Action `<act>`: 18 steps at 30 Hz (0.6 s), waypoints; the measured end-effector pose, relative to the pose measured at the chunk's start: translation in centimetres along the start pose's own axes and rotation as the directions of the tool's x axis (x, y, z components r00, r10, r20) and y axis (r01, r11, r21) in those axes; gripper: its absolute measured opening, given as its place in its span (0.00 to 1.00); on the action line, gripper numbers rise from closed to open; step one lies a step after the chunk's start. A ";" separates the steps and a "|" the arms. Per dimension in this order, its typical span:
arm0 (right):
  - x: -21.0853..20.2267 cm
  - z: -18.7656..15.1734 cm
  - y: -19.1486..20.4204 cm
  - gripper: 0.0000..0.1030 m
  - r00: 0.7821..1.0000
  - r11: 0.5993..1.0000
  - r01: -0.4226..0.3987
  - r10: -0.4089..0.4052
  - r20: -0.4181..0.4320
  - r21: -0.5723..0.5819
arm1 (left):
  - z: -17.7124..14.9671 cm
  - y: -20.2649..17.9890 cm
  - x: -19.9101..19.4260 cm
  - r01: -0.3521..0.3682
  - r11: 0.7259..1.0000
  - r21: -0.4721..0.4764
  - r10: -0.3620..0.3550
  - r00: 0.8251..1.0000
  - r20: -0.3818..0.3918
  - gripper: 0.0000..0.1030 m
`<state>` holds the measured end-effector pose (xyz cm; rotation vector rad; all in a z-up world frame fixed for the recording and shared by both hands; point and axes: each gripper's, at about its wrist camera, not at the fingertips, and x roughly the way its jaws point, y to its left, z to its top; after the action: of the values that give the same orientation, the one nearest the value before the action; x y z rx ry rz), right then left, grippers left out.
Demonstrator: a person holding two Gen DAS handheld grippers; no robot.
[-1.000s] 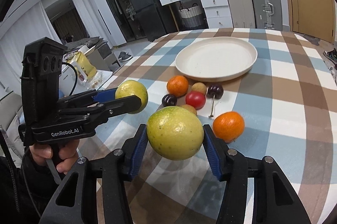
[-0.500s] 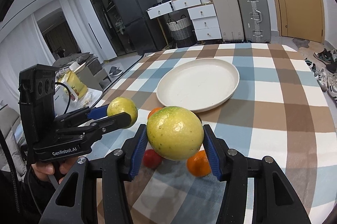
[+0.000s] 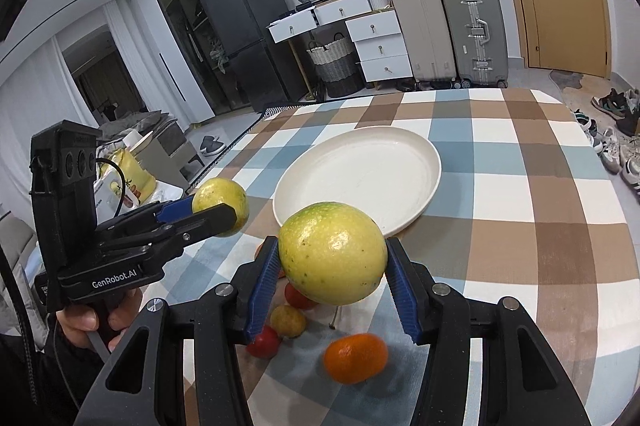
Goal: Organize fruits
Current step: 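Carry both held yellow fruits up and over onto the white plate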
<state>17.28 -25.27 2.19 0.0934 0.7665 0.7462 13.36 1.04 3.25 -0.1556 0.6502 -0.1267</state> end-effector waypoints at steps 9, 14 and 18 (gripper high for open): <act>1.5 1.3 -0.8 0.51 1.000 1.000 0.005 -0.005 -0.003 0.005 | 1.6 0.5 2.4 -0.008 1.000 -0.005 0.008 1.000 -0.001 0.51; 2.1 1.9 -1.1 0.51 1.000 1.000 0.007 -0.007 -0.008 0.003 | 2.1 0.9 3.8 -0.024 1.000 -0.007 0.024 1.000 -0.010 0.51; 3.0 2.5 -1.4 0.51 1.000 1.000 0.007 -0.007 -0.014 -0.003 | 2.3 1.2 4.6 -0.039 0.999 0.002 0.039 0.999 -0.014 0.51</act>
<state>21.20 -23.90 1.80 0.0829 0.7785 0.7420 18.48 1.68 2.06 -0.1403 0.6665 -0.0910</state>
